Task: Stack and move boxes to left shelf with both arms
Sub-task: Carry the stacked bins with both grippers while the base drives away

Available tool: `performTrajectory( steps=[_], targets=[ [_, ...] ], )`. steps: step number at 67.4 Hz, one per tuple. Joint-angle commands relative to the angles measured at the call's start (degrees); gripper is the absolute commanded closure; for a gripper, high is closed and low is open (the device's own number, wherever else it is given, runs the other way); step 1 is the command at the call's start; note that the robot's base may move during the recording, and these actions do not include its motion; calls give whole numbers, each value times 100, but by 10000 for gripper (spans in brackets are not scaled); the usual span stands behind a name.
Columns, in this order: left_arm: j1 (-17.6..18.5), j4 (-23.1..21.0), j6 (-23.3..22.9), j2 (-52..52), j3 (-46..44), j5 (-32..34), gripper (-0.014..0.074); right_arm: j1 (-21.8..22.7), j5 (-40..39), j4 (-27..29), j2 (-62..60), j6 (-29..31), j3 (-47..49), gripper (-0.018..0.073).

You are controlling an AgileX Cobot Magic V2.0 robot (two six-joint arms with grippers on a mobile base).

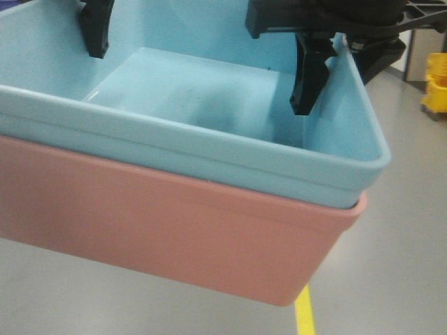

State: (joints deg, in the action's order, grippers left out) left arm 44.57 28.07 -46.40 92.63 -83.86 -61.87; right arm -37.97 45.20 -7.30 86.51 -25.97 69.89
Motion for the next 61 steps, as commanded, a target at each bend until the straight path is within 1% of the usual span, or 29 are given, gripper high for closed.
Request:
performTrajectory(
  steps=[1,43,49,61],
  targets=[
    [246,-634,-69,-240,-237,1260,605,-170,-1510,574,-277,157,388,503],
    [246,-684,-69,-203,-237,1260,605,-170,-1486,569,-250,157,389,503],
    [246,-790,-69,-182,-237,1260,605,-170,-1487,569,-250,157,389,503],
    [246,-801,-69,-140,-237,1270,605,-170,-1468,524,-191,157,389,503]
  ],
)
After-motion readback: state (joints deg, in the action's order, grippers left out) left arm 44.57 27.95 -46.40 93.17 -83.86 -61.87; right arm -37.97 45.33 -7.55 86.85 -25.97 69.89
